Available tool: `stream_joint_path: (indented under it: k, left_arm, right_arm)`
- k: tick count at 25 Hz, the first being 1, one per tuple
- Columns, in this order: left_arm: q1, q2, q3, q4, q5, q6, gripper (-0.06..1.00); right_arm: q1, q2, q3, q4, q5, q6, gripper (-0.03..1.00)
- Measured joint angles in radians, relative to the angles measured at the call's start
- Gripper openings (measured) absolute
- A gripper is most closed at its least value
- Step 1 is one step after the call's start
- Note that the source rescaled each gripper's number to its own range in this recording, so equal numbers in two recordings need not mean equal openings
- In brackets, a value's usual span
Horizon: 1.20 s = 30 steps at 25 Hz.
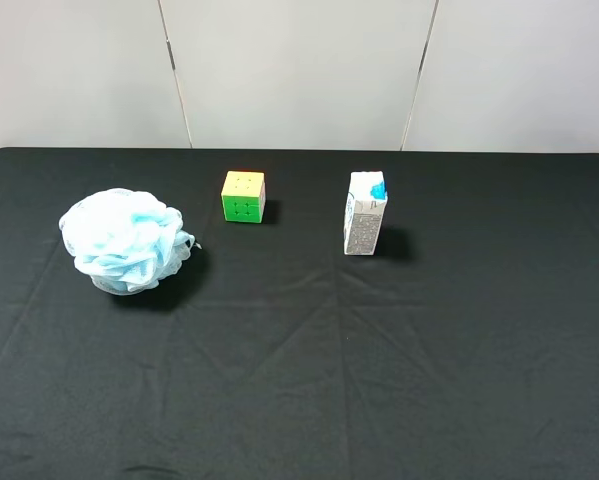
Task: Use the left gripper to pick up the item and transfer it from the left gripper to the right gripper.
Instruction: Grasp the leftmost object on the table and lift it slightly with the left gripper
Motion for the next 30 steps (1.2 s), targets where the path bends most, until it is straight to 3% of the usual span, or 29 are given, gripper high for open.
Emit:
stream_joint_path:
  k: [14,22,30]
  left_arm:
    - [-0.225,0.55,-0.249,0.086,-0.001,-0.069,1.0]
    - [-0.244,0.844,-0.298,0.087,-0.035,-0.068,1.0]
    - [-0.244,1.052,-0.298,0.071,-0.132,0.019,1.0]
  right_arm:
    - [0.0,0.0,0.0,0.0,0.0,0.0,1.0]
    - [0.0,0.0,0.0,0.0,0.0,0.0,1.0]
    - [0.0,0.0,0.0,0.0,0.0,0.0,1.0]
